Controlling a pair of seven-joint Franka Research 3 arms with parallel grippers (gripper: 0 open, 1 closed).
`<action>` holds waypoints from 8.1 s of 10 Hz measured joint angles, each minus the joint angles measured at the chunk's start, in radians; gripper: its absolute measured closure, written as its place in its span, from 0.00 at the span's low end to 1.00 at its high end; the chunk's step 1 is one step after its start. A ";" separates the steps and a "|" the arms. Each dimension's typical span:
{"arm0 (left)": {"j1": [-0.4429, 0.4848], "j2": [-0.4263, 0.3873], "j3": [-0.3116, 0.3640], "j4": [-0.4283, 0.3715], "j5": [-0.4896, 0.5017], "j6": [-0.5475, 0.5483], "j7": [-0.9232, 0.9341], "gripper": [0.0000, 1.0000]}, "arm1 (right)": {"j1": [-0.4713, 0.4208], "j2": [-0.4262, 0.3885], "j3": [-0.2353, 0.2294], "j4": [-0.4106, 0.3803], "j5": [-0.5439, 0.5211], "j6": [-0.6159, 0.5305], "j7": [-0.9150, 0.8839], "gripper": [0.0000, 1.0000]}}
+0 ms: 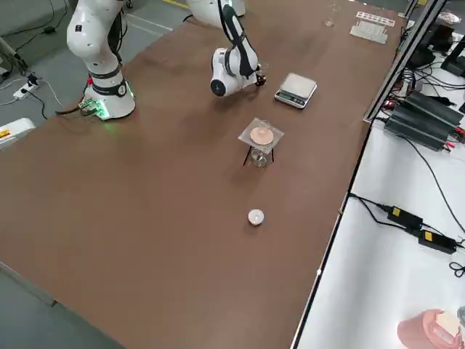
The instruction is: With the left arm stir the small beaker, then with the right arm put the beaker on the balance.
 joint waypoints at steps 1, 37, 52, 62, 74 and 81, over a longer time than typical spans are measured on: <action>-0.103 -0.031 0.072 0.000 0.000 -0.035 -0.022 0.00 | 0.003 0.003 0.000 0.007 0.007 0.008 -0.002 0.00; -0.544 -0.047 0.436 0.051 -0.127 -0.092 -0.139 0.00 | 0.013 0.005 -0.016 0.117 0.128 -0.072 0.083 0.41; -0.540 -0.040 0.441 0.058 -0.127 -0.022 -0.138 0.00 | -0.008 0.097 -0.103 0.342 0.134 0.040 0.189 0.41; -0.539 -0.039 0.442 0.058 -0.127 -0.020 -0.138 0.00 | -0.008 0.190 -0.120 0.441 0.137 0.043 0.195 0.41; -0.530 -0.037 0.442 0.058 -0.127 -0.020 -0.138 0.00 | -0.022 0.199 -0.127 0.462 0.137 0.053 0.196 0.00; -0.529 -0.037 0.442 0.058 -0.127 -0.020 -0.138 0.00 | -0.024 0.154 -0.124 0.405 0.137 0.061 0.215 0.00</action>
